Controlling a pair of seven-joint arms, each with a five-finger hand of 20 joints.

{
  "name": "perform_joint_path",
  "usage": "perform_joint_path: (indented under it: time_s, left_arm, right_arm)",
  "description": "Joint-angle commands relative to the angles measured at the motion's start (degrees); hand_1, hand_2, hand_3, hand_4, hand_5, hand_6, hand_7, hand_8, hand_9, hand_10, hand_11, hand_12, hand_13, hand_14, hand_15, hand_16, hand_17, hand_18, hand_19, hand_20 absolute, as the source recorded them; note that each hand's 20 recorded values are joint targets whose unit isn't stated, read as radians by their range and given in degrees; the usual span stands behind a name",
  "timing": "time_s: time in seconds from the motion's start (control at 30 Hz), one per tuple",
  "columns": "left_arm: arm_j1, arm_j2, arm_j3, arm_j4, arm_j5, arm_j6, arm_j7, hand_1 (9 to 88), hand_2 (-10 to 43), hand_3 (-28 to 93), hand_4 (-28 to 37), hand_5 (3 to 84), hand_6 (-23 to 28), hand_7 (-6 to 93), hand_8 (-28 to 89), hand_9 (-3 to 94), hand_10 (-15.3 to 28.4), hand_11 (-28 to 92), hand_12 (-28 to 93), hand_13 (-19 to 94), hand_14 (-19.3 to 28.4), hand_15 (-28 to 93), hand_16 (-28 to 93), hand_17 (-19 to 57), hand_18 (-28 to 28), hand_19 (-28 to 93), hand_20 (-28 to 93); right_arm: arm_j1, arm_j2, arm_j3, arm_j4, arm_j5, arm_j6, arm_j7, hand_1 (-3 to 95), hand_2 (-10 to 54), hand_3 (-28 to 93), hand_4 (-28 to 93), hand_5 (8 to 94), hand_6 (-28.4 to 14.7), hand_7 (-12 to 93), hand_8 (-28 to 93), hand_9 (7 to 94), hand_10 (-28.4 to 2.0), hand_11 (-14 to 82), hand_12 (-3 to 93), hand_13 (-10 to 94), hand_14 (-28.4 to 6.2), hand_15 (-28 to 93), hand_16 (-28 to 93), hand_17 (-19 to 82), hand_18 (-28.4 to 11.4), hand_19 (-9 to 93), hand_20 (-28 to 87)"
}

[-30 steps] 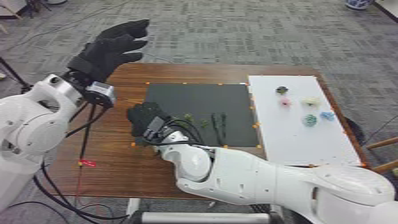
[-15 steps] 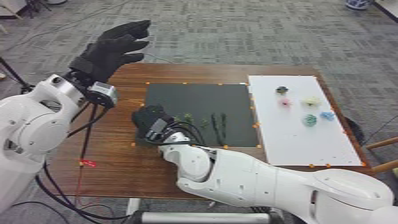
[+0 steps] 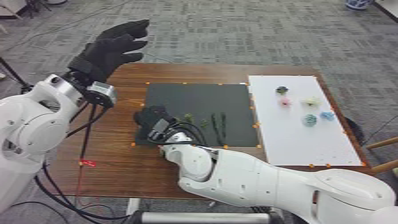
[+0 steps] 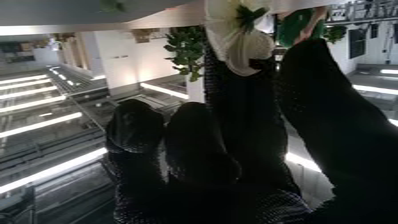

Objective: Arrange flowers

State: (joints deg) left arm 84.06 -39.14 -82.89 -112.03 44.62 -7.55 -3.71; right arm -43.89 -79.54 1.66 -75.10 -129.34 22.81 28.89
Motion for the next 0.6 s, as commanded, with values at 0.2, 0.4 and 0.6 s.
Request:
perform_joint_path:
  time_s: [0.2,0.4,0.6]
  left_arm:
    - [0.7,-0.56,-1.16,-0.54,0.09,-0.25,-0.18,25.3,-7.3,69,-27.8,20.9,1.2,15.6,-7,14.7,8.8,14,21,5,12.2,33,-2,-13.6,19.7,38,9]
    - [1.5,-0.45,-1.85,-0.84,0.07,-0.03,-0.19,25.4,-7.3,69,-27.8,20.9,1.1,15.6,-7,14.8,8.9,14,21,5,12.2,33,-2,-13.6,19.7,38,9]
    - [1.4,-0.52,-1.79,-0.79,-0.01,-0.06,-0.10,25.3,-7.2,69,-27.7,21.0,1.1,15.6,-7,14.8,8.9,14,21,5,12.2,34,-2,-13.6,19.7,38,9]
  right_arm:
    - [0.0,0.9,1.4,-1.4,0.8,-0.7,-1.8,35.8,-9.5,84,-28,55.4,3.8,28,-17,65.1,-8.3,22.2,19.8,75,-3.4,87,33,40,-19.9,93,52]
    - [0.3,1.4,1.3,-2.5,1.1,0.0,-2.8,34.4,-9.5,83,-28,52.5,2.9,26,-16,62.7,-8.6,21.2,19.2,75,-3.5,87,33,40,-20.1,93,52]
    - [-0.2,1.7,2.3,-2.6,1.5,-2.8,-3.5,33.4,-9.5,84,-28,51.2,2.0,26,-15,61.4,-8.8,19.1,17.7,74,-3.5,87,33,39,-19.9,93,51]
